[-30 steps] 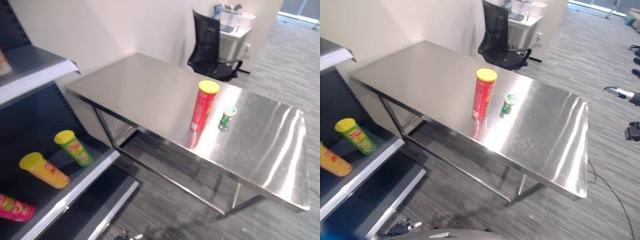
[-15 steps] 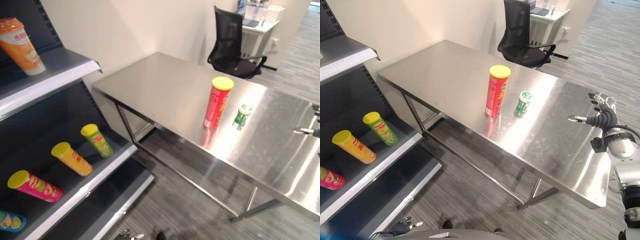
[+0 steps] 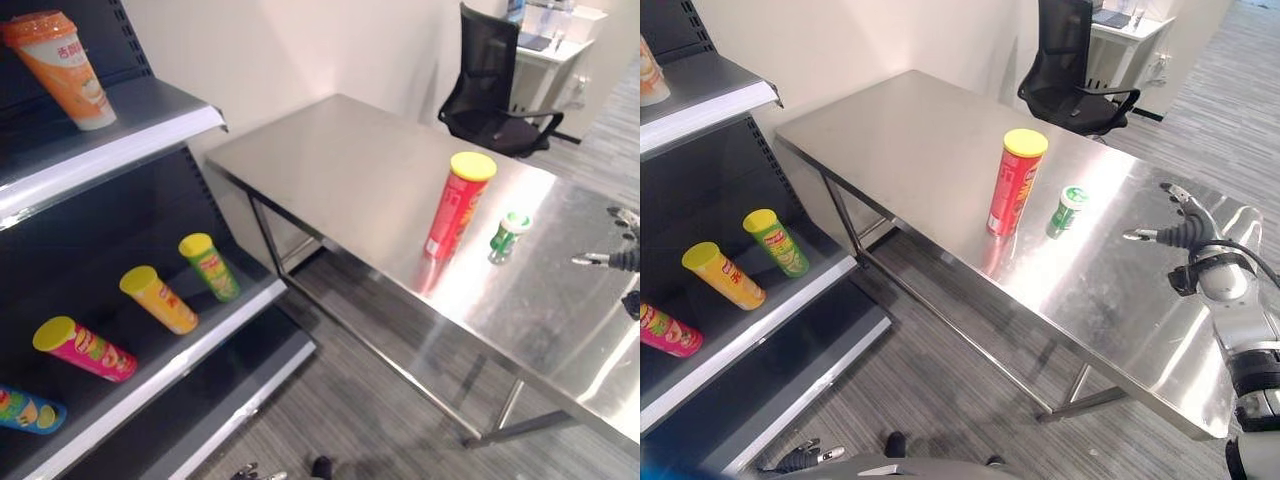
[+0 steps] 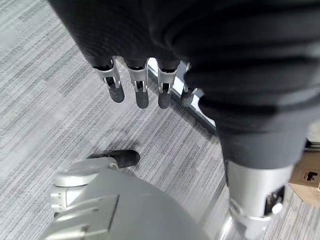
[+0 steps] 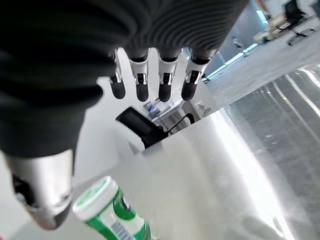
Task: Put the goods on the table back onto the shelves and tidy them up.
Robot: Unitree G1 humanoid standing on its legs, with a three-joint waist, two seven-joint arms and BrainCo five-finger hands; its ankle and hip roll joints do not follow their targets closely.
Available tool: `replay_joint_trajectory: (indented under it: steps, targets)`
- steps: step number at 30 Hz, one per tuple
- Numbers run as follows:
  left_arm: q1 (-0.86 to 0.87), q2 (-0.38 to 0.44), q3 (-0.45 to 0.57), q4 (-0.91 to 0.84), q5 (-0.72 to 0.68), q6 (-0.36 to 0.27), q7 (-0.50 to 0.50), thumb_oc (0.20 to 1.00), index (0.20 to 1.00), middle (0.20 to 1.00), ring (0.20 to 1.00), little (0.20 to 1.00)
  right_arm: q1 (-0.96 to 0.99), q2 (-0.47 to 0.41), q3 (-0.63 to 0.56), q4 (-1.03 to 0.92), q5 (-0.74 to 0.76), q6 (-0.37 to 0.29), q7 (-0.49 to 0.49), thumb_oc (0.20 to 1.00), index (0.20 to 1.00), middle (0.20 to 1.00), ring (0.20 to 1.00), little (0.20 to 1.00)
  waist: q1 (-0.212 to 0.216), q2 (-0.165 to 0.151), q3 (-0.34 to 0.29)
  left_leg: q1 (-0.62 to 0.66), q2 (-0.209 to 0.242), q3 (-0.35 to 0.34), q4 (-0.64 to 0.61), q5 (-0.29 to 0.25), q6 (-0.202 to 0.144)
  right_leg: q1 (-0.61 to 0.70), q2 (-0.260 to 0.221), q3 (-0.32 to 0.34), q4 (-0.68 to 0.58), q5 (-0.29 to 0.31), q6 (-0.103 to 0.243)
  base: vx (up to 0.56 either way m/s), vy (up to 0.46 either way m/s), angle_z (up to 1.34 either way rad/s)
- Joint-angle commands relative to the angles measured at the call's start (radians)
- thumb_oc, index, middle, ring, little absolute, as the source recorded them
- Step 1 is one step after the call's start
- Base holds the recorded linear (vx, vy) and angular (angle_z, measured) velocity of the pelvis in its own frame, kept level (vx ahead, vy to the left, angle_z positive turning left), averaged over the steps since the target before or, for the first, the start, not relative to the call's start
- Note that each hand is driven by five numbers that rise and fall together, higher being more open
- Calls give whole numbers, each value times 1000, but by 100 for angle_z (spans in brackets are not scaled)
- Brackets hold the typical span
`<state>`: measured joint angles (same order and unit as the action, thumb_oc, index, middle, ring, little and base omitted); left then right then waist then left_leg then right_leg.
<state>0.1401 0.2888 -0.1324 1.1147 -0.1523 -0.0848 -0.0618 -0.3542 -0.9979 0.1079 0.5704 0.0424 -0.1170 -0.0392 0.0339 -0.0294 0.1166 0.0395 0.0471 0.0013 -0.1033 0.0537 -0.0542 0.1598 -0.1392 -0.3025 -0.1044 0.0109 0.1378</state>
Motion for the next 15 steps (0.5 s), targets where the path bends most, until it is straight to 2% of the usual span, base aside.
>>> replay_joint_trajectory:
  steps: [1,15]
  targets:
    - [-69,40,-51,28,-7,-22,21,1000,1000,1000,1000,1000,-121,-52,61,30,-46,-5,-64,1000,1000,1000,1000,1000,47,-1,-4,33,66,41,16,-50,-81,-6,-13,12,17,-32,39,2,-17,13]
    - [-46,46,-80,-19,-35,-20,38,1000,1000,1000,1000,1000,-210,-25,124,171,-98,27,-113,1000,1000,1000,1000,1000,78,21,11,-24,46,-18,16,-30,-88,-16,-15,-38,17,-37,37,9,-11,16]
